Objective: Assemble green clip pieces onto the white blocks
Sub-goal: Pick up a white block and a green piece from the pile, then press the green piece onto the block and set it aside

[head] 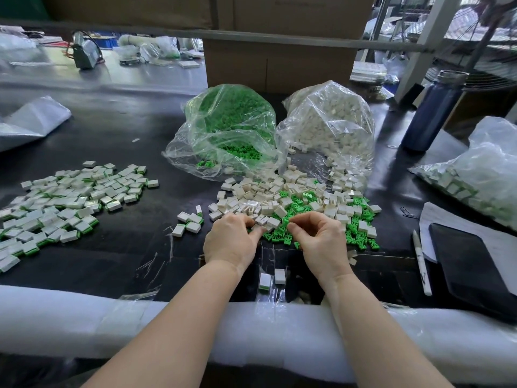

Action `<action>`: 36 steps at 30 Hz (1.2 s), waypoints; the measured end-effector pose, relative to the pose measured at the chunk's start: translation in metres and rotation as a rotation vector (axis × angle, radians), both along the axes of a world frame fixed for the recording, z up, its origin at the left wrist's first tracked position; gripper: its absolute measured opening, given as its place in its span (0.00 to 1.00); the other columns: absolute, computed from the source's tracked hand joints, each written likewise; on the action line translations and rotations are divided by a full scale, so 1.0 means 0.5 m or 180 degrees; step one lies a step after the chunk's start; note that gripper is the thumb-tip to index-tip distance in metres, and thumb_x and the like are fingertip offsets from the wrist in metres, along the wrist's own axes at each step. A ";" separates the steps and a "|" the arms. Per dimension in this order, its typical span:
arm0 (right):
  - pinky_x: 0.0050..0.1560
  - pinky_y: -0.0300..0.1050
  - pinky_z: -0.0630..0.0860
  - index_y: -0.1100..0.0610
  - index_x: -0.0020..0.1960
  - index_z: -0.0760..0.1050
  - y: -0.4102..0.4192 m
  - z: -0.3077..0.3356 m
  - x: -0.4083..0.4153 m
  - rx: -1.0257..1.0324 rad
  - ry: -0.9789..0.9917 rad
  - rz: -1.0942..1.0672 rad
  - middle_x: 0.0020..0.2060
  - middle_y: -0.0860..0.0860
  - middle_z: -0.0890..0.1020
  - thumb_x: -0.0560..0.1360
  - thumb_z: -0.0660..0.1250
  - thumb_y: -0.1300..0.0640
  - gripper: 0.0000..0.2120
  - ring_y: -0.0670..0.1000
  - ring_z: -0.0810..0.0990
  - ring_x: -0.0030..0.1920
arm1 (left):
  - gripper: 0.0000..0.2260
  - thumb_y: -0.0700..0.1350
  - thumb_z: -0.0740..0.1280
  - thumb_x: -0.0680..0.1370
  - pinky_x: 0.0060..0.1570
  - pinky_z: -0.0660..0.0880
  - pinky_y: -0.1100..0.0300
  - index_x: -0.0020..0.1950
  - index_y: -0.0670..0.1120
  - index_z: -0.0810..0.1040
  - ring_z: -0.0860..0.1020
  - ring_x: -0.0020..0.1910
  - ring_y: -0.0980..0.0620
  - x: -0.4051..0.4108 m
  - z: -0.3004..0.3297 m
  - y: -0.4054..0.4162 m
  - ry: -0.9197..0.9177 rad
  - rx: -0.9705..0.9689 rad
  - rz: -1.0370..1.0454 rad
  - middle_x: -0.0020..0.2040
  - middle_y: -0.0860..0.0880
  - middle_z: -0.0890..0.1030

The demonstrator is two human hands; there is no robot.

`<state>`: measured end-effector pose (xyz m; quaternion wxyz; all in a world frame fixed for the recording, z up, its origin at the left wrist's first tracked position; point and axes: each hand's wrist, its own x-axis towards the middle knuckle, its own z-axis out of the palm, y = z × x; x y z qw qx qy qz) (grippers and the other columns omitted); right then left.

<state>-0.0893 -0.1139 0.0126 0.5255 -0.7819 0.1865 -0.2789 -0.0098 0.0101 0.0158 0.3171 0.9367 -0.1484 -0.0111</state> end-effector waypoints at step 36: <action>0.40 0.34 0.76 0.53 0.40 0.79 0.003 0.006 -0.003 0.0354 -0.0196 0.0375 0.34 0.46 0.82 0.73 0.68 0.66 0.09 0.41 0.78 0.35 | 0.03 0.39 0.70 0.74 0.44 0.76 0.68 0.46 0.46 0.80 0.79 0.40 0.56 -0.017 -0.013 -0.005 0.0927 -0.2248 -0.1144 0.40 0.49 0.81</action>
